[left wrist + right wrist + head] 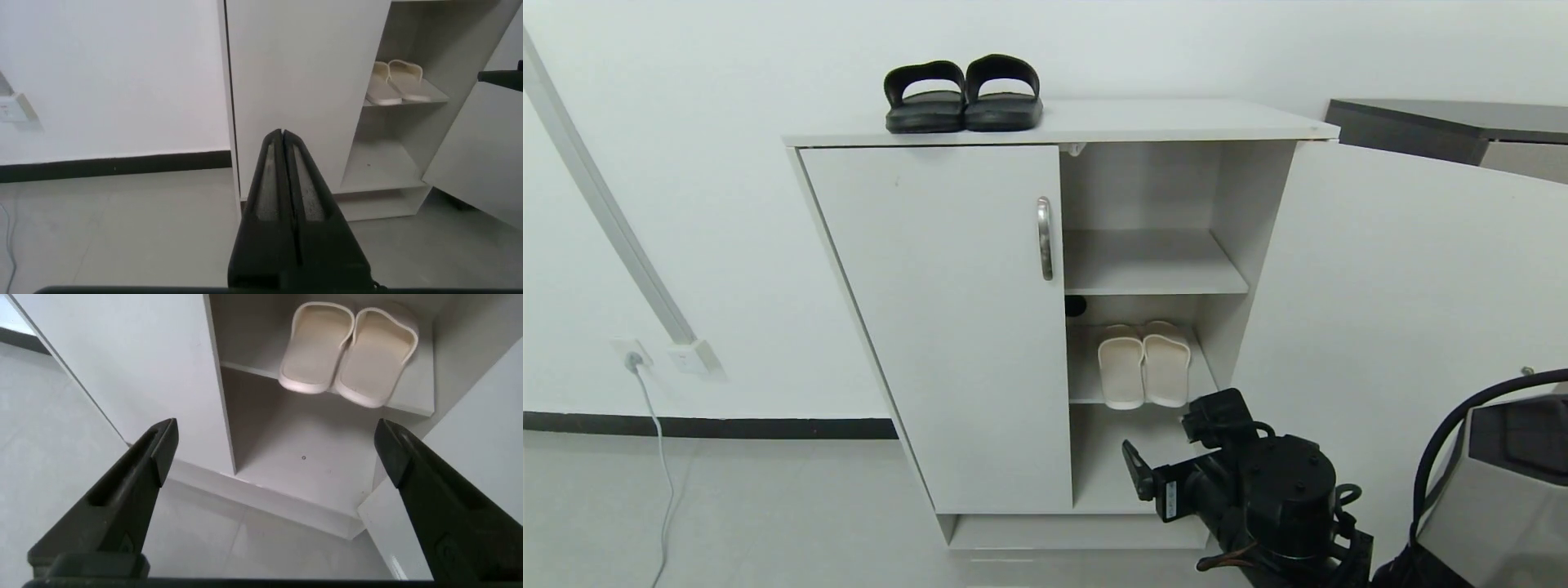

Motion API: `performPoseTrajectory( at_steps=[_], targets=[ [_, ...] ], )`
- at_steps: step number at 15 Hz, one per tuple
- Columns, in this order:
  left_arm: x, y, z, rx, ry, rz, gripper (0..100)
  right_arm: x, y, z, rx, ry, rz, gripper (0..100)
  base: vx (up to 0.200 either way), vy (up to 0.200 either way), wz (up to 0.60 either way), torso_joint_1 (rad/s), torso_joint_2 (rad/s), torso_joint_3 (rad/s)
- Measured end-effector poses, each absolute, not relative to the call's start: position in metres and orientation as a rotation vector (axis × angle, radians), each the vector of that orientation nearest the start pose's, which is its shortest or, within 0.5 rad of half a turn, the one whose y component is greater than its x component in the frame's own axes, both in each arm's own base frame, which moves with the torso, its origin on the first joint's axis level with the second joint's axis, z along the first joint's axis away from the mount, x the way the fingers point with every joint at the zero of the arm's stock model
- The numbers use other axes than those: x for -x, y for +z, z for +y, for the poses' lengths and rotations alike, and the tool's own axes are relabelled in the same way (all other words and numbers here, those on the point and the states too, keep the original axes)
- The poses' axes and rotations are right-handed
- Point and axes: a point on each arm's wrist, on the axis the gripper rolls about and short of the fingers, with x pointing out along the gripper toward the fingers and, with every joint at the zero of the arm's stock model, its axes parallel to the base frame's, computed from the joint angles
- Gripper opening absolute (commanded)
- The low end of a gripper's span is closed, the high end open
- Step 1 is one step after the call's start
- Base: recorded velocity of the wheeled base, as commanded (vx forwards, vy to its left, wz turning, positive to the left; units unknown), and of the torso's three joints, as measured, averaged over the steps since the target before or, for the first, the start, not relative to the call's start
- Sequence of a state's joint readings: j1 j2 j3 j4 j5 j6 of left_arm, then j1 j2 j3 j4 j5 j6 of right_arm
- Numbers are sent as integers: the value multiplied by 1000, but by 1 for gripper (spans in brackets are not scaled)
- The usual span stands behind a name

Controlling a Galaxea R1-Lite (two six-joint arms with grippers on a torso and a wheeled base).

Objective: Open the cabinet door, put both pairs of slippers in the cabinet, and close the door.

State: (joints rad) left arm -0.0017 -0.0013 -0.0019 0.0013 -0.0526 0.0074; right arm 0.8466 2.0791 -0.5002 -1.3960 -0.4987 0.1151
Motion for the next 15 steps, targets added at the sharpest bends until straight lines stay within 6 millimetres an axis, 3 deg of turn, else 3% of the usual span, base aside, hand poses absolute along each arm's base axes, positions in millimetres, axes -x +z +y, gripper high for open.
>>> performPoseTrajectory(
  at_steps=[7, 15],
  targets=[
    [23, 76, -1, -4, -54, -1, 0, -220, 66, 232, 1, 334, 162, 100, 0, 0, 0, 0, 0, 0],
    [23, 76, -1, -5, -55, 0, 0, -220, 65, 232, 1, 330, 161, 100, 0, 200, 0, 2, 0, 5]
  ],
)
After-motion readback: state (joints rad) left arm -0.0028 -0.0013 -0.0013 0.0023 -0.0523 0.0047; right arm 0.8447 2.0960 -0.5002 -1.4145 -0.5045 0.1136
